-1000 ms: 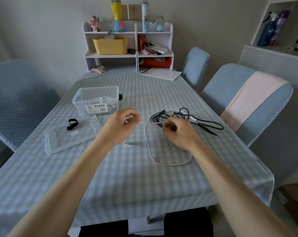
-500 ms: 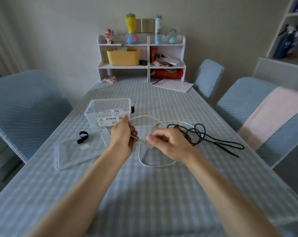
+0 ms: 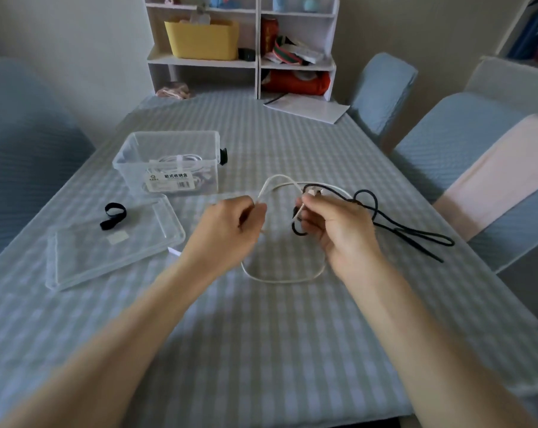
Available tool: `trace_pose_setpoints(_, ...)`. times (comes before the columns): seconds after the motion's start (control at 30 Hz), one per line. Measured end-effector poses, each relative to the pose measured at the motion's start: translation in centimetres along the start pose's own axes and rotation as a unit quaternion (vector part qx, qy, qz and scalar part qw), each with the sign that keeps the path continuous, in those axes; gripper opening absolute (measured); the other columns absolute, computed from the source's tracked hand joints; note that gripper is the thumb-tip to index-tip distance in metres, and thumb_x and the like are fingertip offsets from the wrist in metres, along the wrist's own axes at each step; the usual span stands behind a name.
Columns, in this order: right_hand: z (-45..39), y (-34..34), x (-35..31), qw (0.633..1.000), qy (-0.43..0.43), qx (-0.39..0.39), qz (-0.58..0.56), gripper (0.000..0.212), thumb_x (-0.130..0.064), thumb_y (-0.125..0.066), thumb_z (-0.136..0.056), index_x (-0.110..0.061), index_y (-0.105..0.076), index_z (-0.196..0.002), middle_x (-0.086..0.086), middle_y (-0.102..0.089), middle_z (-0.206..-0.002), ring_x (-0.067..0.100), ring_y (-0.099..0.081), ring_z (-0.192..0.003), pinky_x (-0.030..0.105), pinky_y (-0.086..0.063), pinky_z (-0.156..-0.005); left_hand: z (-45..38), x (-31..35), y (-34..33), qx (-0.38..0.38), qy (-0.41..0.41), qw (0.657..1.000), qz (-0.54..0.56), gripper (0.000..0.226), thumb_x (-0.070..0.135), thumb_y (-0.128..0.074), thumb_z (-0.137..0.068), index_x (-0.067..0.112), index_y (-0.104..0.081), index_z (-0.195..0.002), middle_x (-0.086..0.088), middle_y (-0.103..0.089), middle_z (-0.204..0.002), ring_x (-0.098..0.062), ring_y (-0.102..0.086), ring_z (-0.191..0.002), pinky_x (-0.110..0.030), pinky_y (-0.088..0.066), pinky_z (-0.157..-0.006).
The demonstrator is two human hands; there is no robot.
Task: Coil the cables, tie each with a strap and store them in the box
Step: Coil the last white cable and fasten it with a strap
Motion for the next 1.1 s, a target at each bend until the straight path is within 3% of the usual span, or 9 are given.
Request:
trace_pose_setpoints(0.07, 0.3, 0.3, -1.4, 0.98, 0.117, 0.015, 0.158, 0.015, -0.006, -0.068, -0.09, 0.001, -0.07, -0.076, 0.007, -0.062, -0.062, 0.012, -0.058, -0.056, 0.025, -0.052, -0.053, 0.3, 0.1, -0.5, -0.005, -0.035, 0.999, -0.036, 0.047, 0.025, -0.056, -0.096, 0.008, -0.038, -0.057, -0.005, -0.045, -0.048, -0.022, -0.041, -0.049, -0.035, -0.035, -0.053)
trace_pose_setpoints(0.13, 1.5, -1.2, -2.9, 0.912, 0.256, -0.015, 0.321, 0.016, -0.01, -0.065, -0.091, -0.006, -0.064, -0.075, 0.004, -0.058, -0.06, 0.011, -0.051, -0.055, 0.026, -0.045, -0.056, 0.3, -0.2, -1.1, -0.023, -0.03, 0.998, -0.054, 0.045, 0.024, -0.056, -0.094, 0.005, -0.039, -0.057, -0.009, -0.046, -0.05, -0.024, -0.043, -0.05, -0.04, -0.037, -0.053)
trace_pose_setpoints(0.23, 2.9, -3.3, -2.6, 0.811, 0.369, -0.078, 0.447, 0.013, -0.011, -0.063, -0.088, -0.011, -0.072, -0.098, -0.003, -0.064, -0.088, 0.009, -0.056, -0.082, 0.024, -0.046, -0.076, 0.3, -0.3, -1.6, -0.051, -0.026, 0.997, -0.056, 0.043, 0.022, -0.054, -0.094, -0.001, -0.043, -0.06, -0.019, -0.051, -0.055, -0.027, -0.045, -0.053, -0.039, -0.038, -0.054)
trace_pose_setpoints(0.3, 2.4, -3.6, -1.7, 0.777, 0.387, -0.094, 0.487, 0.032, -0.019, -0.06, -0.09, -0.017, -0.07, -0.12, 0.0, -0.06, -0.125, 0.018, -0.051, -0.115, 0.032, -0.045, -0.098, 0.4, -0.1, -1.8, -0.077, -0.026, 0.995, -0.055, 0.044, 0.02, -0.055, -0.092, 0.003, -0.036, -0.056, -0.014, -0.043, -0.051, -0.022, -0.036, -0.05, -0.028, -0.031, -0.048)
trace_pose_setpoints(0.4, 2.0, -3.9, -1.7, 0.751, 0.412, -0.121, 0.501, 0.036, -0.027, -0.054, -0.097, -0.022, -0.065, -0.13, 0.007, -0.048, -0.145, 0.025, -0.041, -0.136, 0.048, -0.037, -0.111, 0.7, 0.1, -2.1, -0.126, -0.016, 0.991, -0.049, 0.045, 0.017, -0.058, -0.089, 0.006, -0.031, -0.055, -0.003, -0.033, -0.048, -0.014, -0.029, -0.047, -0.024, -0.028, -0.047)
trace_pose_setpoints(0.57, 2.1, -5.5, -1.5, 0.702, 0.44, -0.192, 0.527, 0.036, -0.028, -0.05, -0.1, -0.022, -0.062, -0.134, -0.001, -0.064, -0.115, 0.019, -0.058, -0.114, 0.048, -0.04, -0.103, 0.7, -1.3, -2.4, -0.185, 0.022, 0.982, -0.041, 0.042, 0.016, -0.061, -0.083, 0.011, -0.035, -0.051, 0.007, -0.033, -0.043, -0.009, -0.032, -0.044, -0.026, -0.031, -0.048)
trace_pose_setpoints(0.73, 1.4, -6.6, -1.1, 0.734, 0.401, -0.242, 0.491, 0.037, -0.018, -0.059, -0.096, -0.017, -0.063, -0.133, 0.001, -0.067, -0.095, 0.015, -0.066, -0.088, 0.03, -0.053, -0.079, -0.6, -1.8, 0.1, -0.072, 0.001, 0.997, -0.022, 0.018, 0.015, -0.073, -0.08, 0.023, -0.061, -0.07, 0.014, -0.059, -0.053, -0.004, -0.052, -0.049, -0.015, -0.037, -0.051)
trace_pose_setpoints(0.93, 1.2, -6.2, -1.6, 0.748, 0.406, -0.197, 0.488, 0.029, -0.017, -0.068, -0.093, -0.01, -0.07, -0.12, -0.001, -0.077, -0.091, -0.01, -0.063, -0.068, 0.012, -0.05, -0.063, -0.4, -0.4, 0.8, -0.016, -0.073, 0.996, 0.038, 0.027, 0.026, -0.077, -0.083, 0.024, -0.063, -0.106, 0.013, -0.068, -0.081, -0.006, -0.066, -0.063, -0.014, -0.048, -0.058)
trace_pose_setpoints(1.1, 0.8, -5.7, -0.5, 0.78, 0.316, -0.209, 0.499, 0.028, -0.032, -0.07, -0.091, -0.014, -0.07, -0.114, -0.004, -0.076, -0.095, 0.005, -0.07, -0.085, 0.016, -0.053, -0.074, -0.4, -1.5, 1.3, 0.032, -0.01, 0.994, 0.108, 0.001, 0.015, -0.071, -0.09, 0.014, -0.07, -0.09, 0.007, -0.069, -0.065, -0.007, -0.066, -0.054, -0.018, -0.051, -0.056)
Point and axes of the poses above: each hand's wrist, its own z-axis away from the middle knuckle, its own y-axis out of the back of the hand, x = y × z, the point moved 9 cm from there along -z, towards the middle knuckle
